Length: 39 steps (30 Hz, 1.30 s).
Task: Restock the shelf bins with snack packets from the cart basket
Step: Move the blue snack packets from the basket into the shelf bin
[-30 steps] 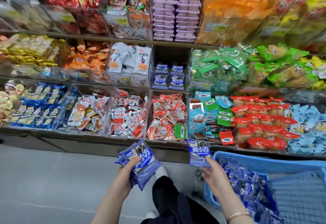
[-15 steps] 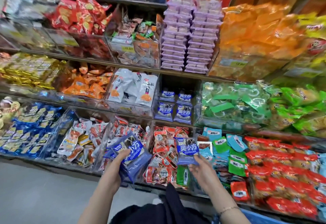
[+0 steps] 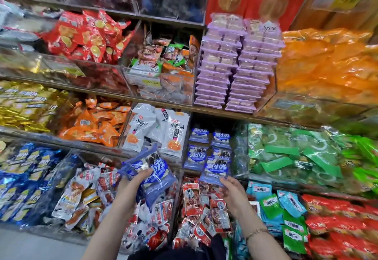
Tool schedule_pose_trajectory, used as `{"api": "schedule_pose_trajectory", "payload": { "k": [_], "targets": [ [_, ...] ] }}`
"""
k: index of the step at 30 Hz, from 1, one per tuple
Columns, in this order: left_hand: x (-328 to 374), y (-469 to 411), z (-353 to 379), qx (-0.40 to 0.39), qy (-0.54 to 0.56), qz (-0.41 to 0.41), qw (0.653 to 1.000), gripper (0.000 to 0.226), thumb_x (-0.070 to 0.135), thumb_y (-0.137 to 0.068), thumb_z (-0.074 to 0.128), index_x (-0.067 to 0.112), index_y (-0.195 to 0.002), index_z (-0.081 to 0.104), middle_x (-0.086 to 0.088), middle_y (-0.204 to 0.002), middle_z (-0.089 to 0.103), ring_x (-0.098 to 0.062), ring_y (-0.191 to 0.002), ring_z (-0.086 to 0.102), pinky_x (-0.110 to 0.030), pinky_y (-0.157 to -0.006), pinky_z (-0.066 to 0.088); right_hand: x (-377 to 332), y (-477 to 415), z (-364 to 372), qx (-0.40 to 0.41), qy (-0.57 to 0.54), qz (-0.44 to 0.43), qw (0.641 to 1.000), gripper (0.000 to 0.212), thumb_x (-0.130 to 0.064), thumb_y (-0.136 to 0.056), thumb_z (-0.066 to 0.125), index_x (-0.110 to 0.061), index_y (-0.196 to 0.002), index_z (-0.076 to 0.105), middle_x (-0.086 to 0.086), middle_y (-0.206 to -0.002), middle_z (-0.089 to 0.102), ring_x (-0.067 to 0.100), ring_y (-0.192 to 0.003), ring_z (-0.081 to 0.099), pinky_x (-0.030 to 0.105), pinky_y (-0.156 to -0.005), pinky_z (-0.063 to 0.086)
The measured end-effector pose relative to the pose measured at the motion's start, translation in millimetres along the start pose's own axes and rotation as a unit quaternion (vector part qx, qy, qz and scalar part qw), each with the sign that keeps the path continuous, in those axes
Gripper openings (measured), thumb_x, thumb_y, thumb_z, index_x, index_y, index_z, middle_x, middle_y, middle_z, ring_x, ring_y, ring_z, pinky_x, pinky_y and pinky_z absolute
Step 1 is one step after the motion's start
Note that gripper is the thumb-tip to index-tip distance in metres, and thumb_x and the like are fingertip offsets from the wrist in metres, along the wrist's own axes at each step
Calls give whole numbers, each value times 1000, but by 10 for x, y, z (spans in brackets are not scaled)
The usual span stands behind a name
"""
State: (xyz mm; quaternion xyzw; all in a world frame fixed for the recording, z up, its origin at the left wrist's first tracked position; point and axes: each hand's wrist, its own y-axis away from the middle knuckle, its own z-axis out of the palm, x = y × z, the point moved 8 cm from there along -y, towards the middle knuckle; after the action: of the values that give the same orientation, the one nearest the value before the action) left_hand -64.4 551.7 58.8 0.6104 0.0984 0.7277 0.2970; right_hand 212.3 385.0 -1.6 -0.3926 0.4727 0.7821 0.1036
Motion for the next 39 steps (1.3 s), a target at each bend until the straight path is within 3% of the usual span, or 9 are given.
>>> {"api": "schedule_pose_trajectory", "payload": {
  "k": [3, 7, 11, 15, 18, 21, 25, 32, 39],
  "targets": [
    [153, -256, 142, -34, -22, -5, 999, 99, 55, -45, 88, 20, -130, 52, -5, -125, 62, -29, -114, 59, -51, -95, 47, -175, -271, 242, -8, -16, 11, 1000, 18, -6, -86, 63, -12, -102, 58, 2, -67, 66, 10, -56, 61, 25, -60, 49],
    [257, -549, 267, -59, 3, -10, 998, 87, 58, -35, 89, 20, -111, 69, 2, -119, 68, -14, -105, 65, -35, -78, 54, -505, -697, 574, 15, -12, -10, 1000, 16, -1, -91, 57, -11, -101, 51, 4, -61, 62, 8, -46, 60, 20, -52, 52],
    [175, -687, 140, -68, 20, -49, 996, 113, 60, -33, 88, 15, -131, 55, -6, -142, 48, -27, -125, 51, -53, -103, 41, -737, -1063, 929, 35, -30, -10, 999, 22, 4, -92, 52, -14, -82, 45, 4, -57, 56, 8, -39, 55, 18, -47, 52],
    [138, -699, 69, -67, 7, -58, 996, 125, 64, -32, 87, 16, -139, 44, 2, -154, 27, -17, -131, 39, -49, -109, 34, -774, -1332, 1125, 66, -46, -15, 997, 18, 6, -93, 48, -12, -97, 48, 14, -91, 57, 20, -70, 58, 19, -56, 54],
    [154, -680, 140, -92, 19, -76, 993, 122, 59, -40, 84, 13, -143, 38, 1, -146, 38, -14, -123, 45, -40, -103, 40, -720, -1501, 1123, 80, 120, -25, 989, 42, -1, -95, 49, -1, -136, 39, 18, -112, 57, 31, -93, 62, 30, -77, 50],
    [216, -644, 217, -121, 39, -85, 988, 120, 56, -38, 90, 8, -138, 45, -10, -143, 47, -28, -127, 49, -51, -107, 39, -851, -1518, 989, 138, 356, -92, 919, 52, -9, -93, 55, -3, -142, 39, 14, -122, 54, 28, -97, 59, 33, -87, 45],
    [216, -613, 256, -137, 36, -96, 985, 130, 55, -38, 90, 6, -145, 34, -15, -147, 41, -34, -136, 37, -55, -113, 28, -882, -1259, 1004, 100, 357, -136, 919, 50, -6, -93, 52, -6, -141, 38, 14, -113, 53, 26, -96, 57, 30, -86, 44],
    [338, -539, 380, -142, 13, -79, 987, 102, 60, -38, 83, 21, -127, 49, 9, -130, 49, -9, -121, 37, -35, -105, 26, -774, -171, 1501, -67, 341, -218, 912, 14, -21, -93, 54, -25, -83, 62, -4, -73, 62, 14, -68, 57, 25, -66, 45],
    [372, -520, 362, -96, -29, -46, 994, 109, 69, -49, 78, 23, -141, 41, -1, -155, 28, -15, -135, 35, -39, -107, 29, -519, 330, 2071, -208, 392, -204, 873, 35, -41, -81, 69, -15, -103, 61, -1, -85, 59, 4, -71, 51, 12, -65, 40]
  ]
}}
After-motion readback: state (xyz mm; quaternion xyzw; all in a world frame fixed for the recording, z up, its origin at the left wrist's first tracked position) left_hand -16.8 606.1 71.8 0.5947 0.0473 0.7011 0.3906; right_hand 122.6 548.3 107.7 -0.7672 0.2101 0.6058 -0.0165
